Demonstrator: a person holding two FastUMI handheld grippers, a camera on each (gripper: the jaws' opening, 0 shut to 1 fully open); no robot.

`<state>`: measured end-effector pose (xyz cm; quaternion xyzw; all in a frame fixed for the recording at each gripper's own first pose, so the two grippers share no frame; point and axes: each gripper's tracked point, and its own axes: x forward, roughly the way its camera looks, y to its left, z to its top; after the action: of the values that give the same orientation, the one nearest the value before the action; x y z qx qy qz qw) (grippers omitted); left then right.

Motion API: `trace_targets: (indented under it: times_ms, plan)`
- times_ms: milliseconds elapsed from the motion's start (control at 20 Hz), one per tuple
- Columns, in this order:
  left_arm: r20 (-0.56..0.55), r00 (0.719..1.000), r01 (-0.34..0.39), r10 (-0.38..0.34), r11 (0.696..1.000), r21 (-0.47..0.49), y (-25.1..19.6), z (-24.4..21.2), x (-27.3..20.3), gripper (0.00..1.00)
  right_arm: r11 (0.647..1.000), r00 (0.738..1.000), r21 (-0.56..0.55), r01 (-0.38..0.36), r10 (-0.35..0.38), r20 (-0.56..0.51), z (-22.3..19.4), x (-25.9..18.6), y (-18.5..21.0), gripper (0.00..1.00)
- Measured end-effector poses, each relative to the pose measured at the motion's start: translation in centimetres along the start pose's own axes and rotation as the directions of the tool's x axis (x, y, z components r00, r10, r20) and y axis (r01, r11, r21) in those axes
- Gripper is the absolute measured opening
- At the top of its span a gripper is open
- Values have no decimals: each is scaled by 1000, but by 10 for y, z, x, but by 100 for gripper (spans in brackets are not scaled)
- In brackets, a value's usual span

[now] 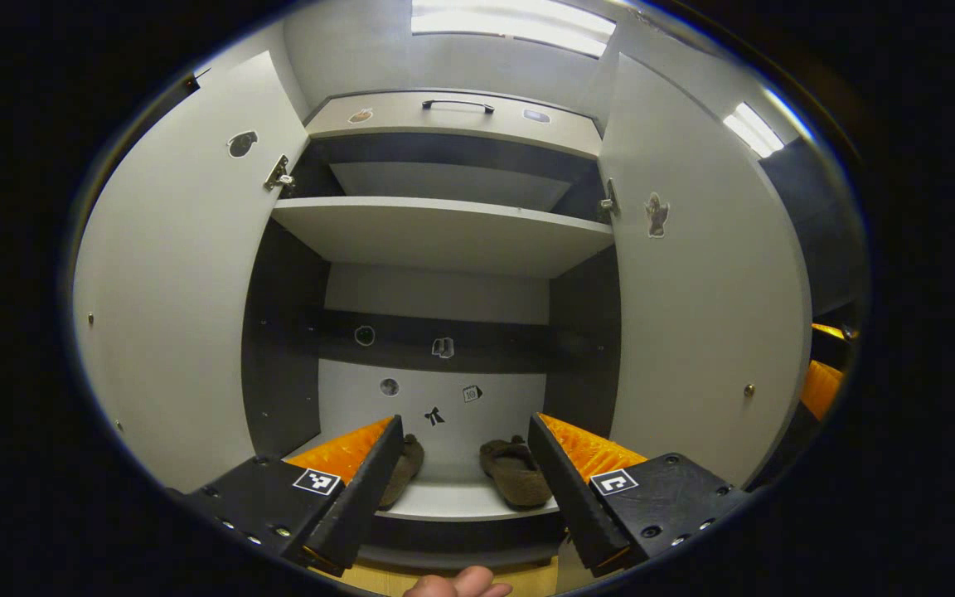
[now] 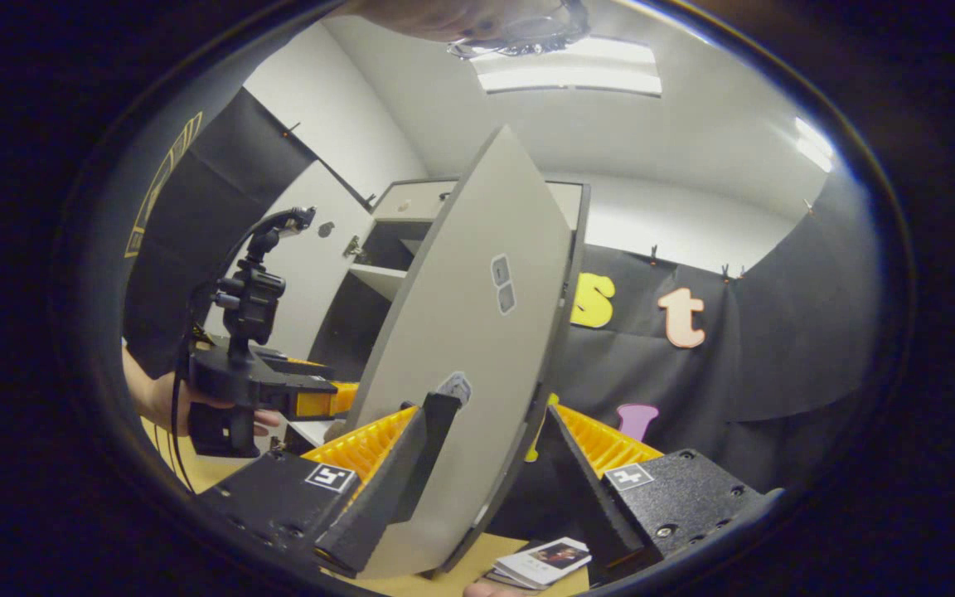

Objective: Grab one shoe with the right hand and put it into the shoe cabinet, grab the other shoe with the left hand and put it into the shoe cabinet; then close the right door with the right hand and the left door with the left hand.

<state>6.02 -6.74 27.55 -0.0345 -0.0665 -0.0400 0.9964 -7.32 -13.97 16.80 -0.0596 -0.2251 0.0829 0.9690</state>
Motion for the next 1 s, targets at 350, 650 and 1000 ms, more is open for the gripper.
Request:
trace_targets:
  times_ms: [350,650,1000]
  plan:
    - [-19,993,-116,116,993,8,71,-13,-31,93,991,991,-2,-130,130,17,-4,52,66,94]
    - [8,975,-223,223,975,2,127,-8,-55,94,981,982,-34,-190,191,5,-33,113,115,99]
    - [-14,951,-308,309,951,17,169,-14,-105,95,991,992,-50,-126,127,19,-41,148,125,100]
